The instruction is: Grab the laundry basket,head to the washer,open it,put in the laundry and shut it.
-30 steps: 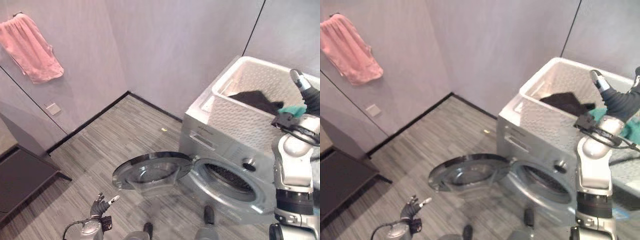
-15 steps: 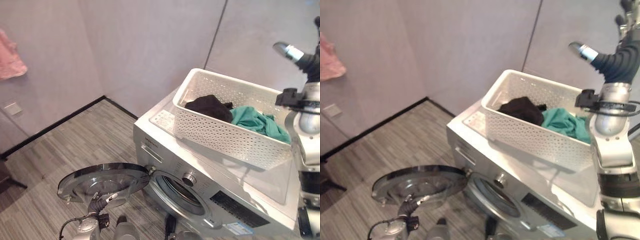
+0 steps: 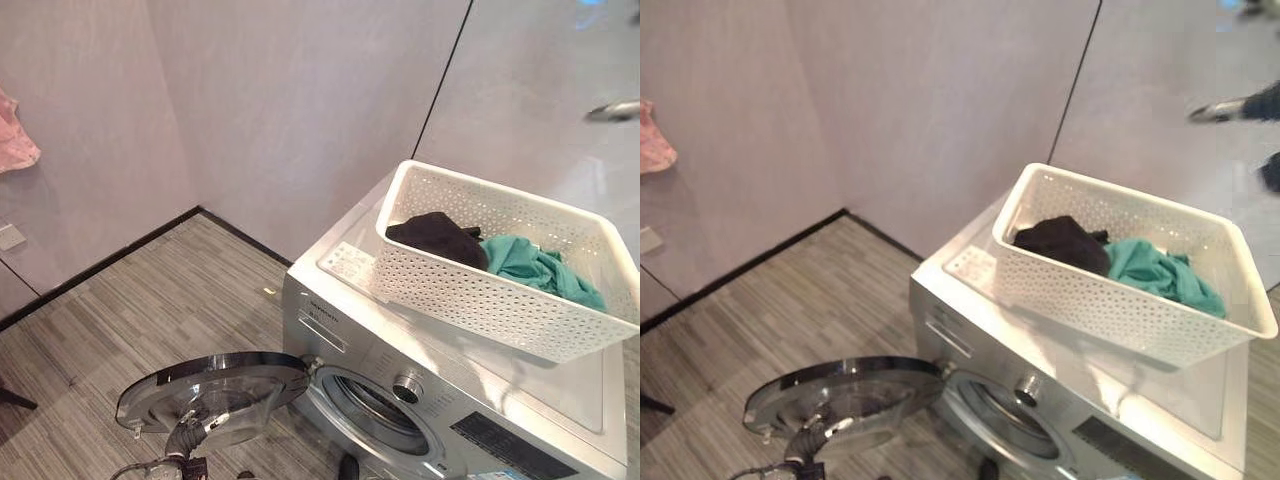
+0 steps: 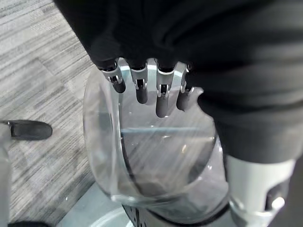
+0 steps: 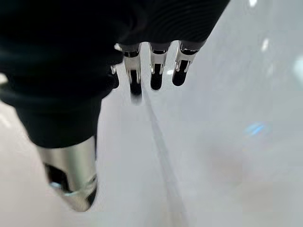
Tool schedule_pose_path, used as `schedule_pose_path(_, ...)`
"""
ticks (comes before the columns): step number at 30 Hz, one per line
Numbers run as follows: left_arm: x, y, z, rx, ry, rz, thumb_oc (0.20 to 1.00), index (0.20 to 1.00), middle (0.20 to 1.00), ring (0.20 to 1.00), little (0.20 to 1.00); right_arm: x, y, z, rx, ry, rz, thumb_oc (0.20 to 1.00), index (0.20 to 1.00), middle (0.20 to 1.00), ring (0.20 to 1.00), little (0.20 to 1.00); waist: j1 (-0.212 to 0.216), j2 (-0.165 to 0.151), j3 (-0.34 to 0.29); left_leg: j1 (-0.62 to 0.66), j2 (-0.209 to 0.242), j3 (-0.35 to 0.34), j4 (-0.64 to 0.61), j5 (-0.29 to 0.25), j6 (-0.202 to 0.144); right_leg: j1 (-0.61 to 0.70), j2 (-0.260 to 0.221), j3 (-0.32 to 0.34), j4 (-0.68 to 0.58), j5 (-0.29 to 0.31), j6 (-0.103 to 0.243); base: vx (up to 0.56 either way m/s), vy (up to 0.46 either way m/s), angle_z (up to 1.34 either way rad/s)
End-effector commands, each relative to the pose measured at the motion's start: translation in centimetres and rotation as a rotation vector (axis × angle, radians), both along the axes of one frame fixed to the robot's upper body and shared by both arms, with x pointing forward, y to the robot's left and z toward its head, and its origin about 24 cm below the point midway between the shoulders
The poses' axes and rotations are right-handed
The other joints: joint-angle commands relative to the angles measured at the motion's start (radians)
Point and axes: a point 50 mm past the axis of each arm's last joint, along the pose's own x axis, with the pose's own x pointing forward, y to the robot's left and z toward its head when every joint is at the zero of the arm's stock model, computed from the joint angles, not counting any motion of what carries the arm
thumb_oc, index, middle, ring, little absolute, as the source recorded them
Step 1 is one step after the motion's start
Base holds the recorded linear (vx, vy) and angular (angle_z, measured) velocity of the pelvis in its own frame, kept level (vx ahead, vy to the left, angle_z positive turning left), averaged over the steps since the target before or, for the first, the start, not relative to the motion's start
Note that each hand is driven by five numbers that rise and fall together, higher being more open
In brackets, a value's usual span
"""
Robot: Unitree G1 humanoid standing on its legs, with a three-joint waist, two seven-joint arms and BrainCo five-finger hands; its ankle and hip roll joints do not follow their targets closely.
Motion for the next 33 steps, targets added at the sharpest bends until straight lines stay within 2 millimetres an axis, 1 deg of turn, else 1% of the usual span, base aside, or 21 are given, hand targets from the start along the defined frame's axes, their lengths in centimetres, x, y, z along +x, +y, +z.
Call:
schedule_pose_path(1, 1.3, 1.0, 1.0, 0.015, -0.050, -0.075, 1.000, 1.000, 1.000, 1.000, 1.000, 1.7, -0.7, 0.6, -0.057, 0.068, -0.101, 1.000, 1.000, 1.000, 1.000, 1.000, 0.043, -0.026, -0.027, -0.050, 0.078, -0.017, 0.003, -0.016, 0.003, 0.008, -0.081, -0.003, 0.059, -0.152, 0.069, -0.01, 0.030, -0.03)
schedule_pose_path(2, 1.3, 0.8, 0.9, 0.007, -0.051, -0.068, 1.000, 1.000, 1.000, 1.000, 1.000, 2.0, -0.3, 0.9, -0.066, 0.066, -0.095, 1.000, 1.000, 1.000, 1.000, 1.000, 0.037, -0.018, -0.027, -0.050, 0.078, -0.017, 0.003, -0.016, 0.003, 0.008, -0.081, -0.003, 0.059, -0.152, 0.069, 0.00, 0.000, 0.00)
schedule_pose_path(3, 1.2, 0.8, 0.6, 0.005, -0.030, -0.063, 1.000, 1.000, 1.000, 1.000, 1.000, 3.2, -0.3, 0.3, -0.043, 0.087, -0.106, 1.000, 1.000, 1.000, 1.000, 1.000, 0.042, -0.022, -0.029, -0.052, 0.079, -0.019, 0.002, -0.016, 0.003, 0.007, -0.082, -0.010, 0.058, -0.150, 0.071, 0.01, 0.023, 0.09)
schedule_pose_path(5, 1.2, 0.4, 0.4, -0.002, -0.026, -0.071, 1.000, 1.000, 1.000, 1.000, 1.000, 3.9, -0.2, -0.6, -0.061, 0.145, -0.112, 1.000, 1.000, 1.000, 1.000, 1.000, 0.045, -0.022, -0.030, -0.054, 0.078, -0.026, -0.003, -0.016, 0.004, 0.010, -0.084, -0.020, 0.055, -0.149, 0.072, 0.01, 0.015, 0.03)
schedule_pose_path(7, 1.2, 0.1, 0.4, -0.010, -0.027, -0.087, 1.000, 1.000, 1.000, 1.000, 1.000, 4.2, -0.4, -2.1, -0.068, 0.212, -0.112, 1.000, 1.000, 1.000, 1.000, 1.000, 0.048, -0.025, -0.026, -0.060, 0.078, -0.033, -0.004, -0.015, 0.003, 0.011, -0.085, -0.033, 0.056, -0.150, 0.073, 0.01, 0.008, 0.06)
schedule_pose_path(8, 1.2, 0.2, 0.4, -0.009, -0.027, -0.088, 1.000, 1.000, 1.000, 1.000, 1.000, 4.2, -0.4, -2.1, -0.066, 0.212, -0.112, 1.000, 1.000, 1.000, 1.000, 1.000, 0.048, -0.027, -0.027, -0.061, 0.078, -0.034, -0.004, -0.015, 0.003, 0.011, -0.085, -0.033, 0.056, -0.151, 0.073, 0.00, 0.002, 0.15)
schedule_pose_path(10, 1.3, 0.1, 0.5, -0.009, -0.028, -0.101, 1.000, 1.000, 1.000, 1.000, 1.000, 4.2, -1.1, -3.6, -0.051, 0.268, -0.127, 1.000, 1.000, 1.000, 1.000, 1.000, 0.053, -0.032, -0.022, -0.069, 0.078, -0.041, -0.004, -0.013, 0.003, 0.009, -0.086, -0.042, 0.057, -0.151, 0.073, -0.01, 0.002, 0.25)
schedule_pose_path(12, 1.5, 0.0, 0.5, -0.011, -0.033, -0.109, 1.000, 1.000, 1.000, 1.000, 1.000, 4.3, -1.3, -5.5, -0.055, 0.333, -0.119, 1.000, 1.000, 1.000, 1.000, 1.000, 0.057, -0.037, -0.015, -0.078, 0.077, -0.051, -0.005, -0.011, 0.002, 0.009, -0.087, -0.051, 0.056, -0.152, 0.073, -0.01, -0.003, 0.21)
schedule_pose_path(13, 1.5, -0.1, 0.5, -0.012, -0.034, -0.111, 1.000, 1.000, 1.000, 1.000, 1.000, 4.2, -1.0, -6.7, -0.061, 0.378, -0.097, 1.000, 1.000, 1.000, 1.000, 1.000, 0.057, -0.038, -0.010, -0.083, 0.076, -0.054, -0.008, -0.011, 0.001, 0.009, -0.088, -0.059, 0.052, -0.151, 0.075, -0.01, 0.000, 0.21)
schedule_pose_path(14, 1.5, -0.1, 0.5, -0.010, -0.033, -0.112, 1.000, 1.000, 1.000, 1.000, 1.000, 4.2, -1.1, -6.8, -0.059, 0.378, -0.098, 1.000, 1.000, 1.000, 1.000, 1.000, 0.058, -0.040, -0.010, -0.083, 0.076, -0.055, -0.008, -0.011, 0.002, 0.010, -0.088, -0.060, 0.052, -0.151, 0.075, 0.00, 0.001, 0.19)
schedule_pose_path(15, 1.5, -0.1, 0.5, -0.014, -0.033, -0.110, 1.000, 1.000, 1.000, 1.000, 1.000, 4.0, -0.9, -7.9, -0.070, 0.431, -0.077, 1.000, 1.000, 1.000, 1.000, 1.000, 0.058, -0.041, -0.008, -0.087, 0.075, -0.058, -0.010, -0.010, 0.001, 0.009, -0.088, -0.066, 0.049, -0.150, 0.076, 0.00, -0.005, 0.12)
schedule_pose_path(18, 1.1, -0.2, 0.2, -0.022, -0.022, -0.107, 1.000, 1.000, 1.000, 1.000, 1.000, 3.1, -1.6, -9.4, -0.090, 0.515, -0.081, 1.000, 1.000, 1.000, 1.000, 1.000, 0.057, -0.045, -0.004, -0.093, 0.076, -0.063, -0.012, -0.008, -0.002, 0.009, -0.088, -0.075, 0.043, -0.148, 0.077, 0.00, 0.000, 0.00)
schedule_pose_path(20, 1.0, -0.2, 0.2, -0.025, -0.018, -0.103, 1.000, 1.000, 1.000, 1.000, 1.000, 2.4, -2.4, -9.8, -0.095, 0.543, -0.102, 1.000, 1.000, 1.000, 1.000, 1.000, 0.057, -0.046, -0.004, -0.097, 0.076, -0.066, -0.013, -0.007, -0.003, 0.010, -0.089, -0.079, 0.041, -0.147, 0.078, 0.00, -0.002, 0.06)
schedule_pose_path(21, 1.0, -0.2, 0.2, -0.024, -0.018, -0.103, 1.000, 1.000, 1.000, 1.000, 1.000, 2.4, -2.4, -9.8, -0.094, 0.543, -0.103, 1.000, 1.000, 1.000, 1.000, 1.000, 0.057, -0.047, -0.004, -0.097, 0.076, -0.066, -0.013, -0.007, -0.003, 0.010, -0.090, -0.079, 0.041, -0.147, 0.078, 0.01, -0.003, 0.09)
schedule_pose_path(22, 0.9, -0.2, 0.1, -0.029, -0.017, -0.092, 1.000, 1.000, 1.000, 1.000, 1.000, 1.7, -3.2, -10.2, -0.090, 0.568, -0.122, 1.000, 1.000, 1.000, 1.000, 1.000, 0.051, -0.046, -0.005, -0.100, 0.076, -0.068, -0.013, -0.007, -0.004, 0.011, -0.089, -0.082, 0.041, -0.148, 0.078, 0.01, -0.002, 0.05)
schedule_pose_path(26, 0.6, -0.1, -0.1, -0.032, -0.006, -0.082, 1.000, 1.000, 1.000, 1.000, 1.000, -0.2, -4.5, -11.2, -0.063, 0.610, -0.144, 1.000, 1.000, 1.000, 1.000, 1.000, 0.038, -0.045, -0.006, -0.105, 0.075, -0.074, -0.013, -0.008, -0.007, 0.009, -0.093, -0.092, 0.046, -0.150, 0.081, 0.01, -0.009, 0.13)
schedule_pose_path(29, 0.6, -0.3, -0.2, -0.042, -0.007, -0.081, 1.000, 1.000, 1.000, 1.000, 1.000, -0.9, -5.2, -11.8, -0.052, 0.638, -0.166, 1.000, 1.000, 1.000, 1.000, 1.000, 0.038, -0.043, -0.006, -0.104, 0.075, -0.074, -0.013, -0.010, -0.008, 0.010, -0.094, -0.092, 0.045, -0.149, 0.081, 0.00, 0.000, 0.00)
schedule_pose_path(33, 0.8, -0.5, 0.0, -0.049, -0.021, -0.090, 1.000, 1.000, 1.000, 1.000, 1.000, -0.6, -5.2, -12.6, -0.033, 0.664, -0.165, 1.000, 1.000, 1.000, 1.000, 1.000, 0.040, -0.037, -0.001, -0.098, 0.076, -0.068, -0.013, -0.013, -0.008, 0.006, -0.094, -0.087, 0.041, -0.145, 0.083, 0.00, -0.002, -0.02)
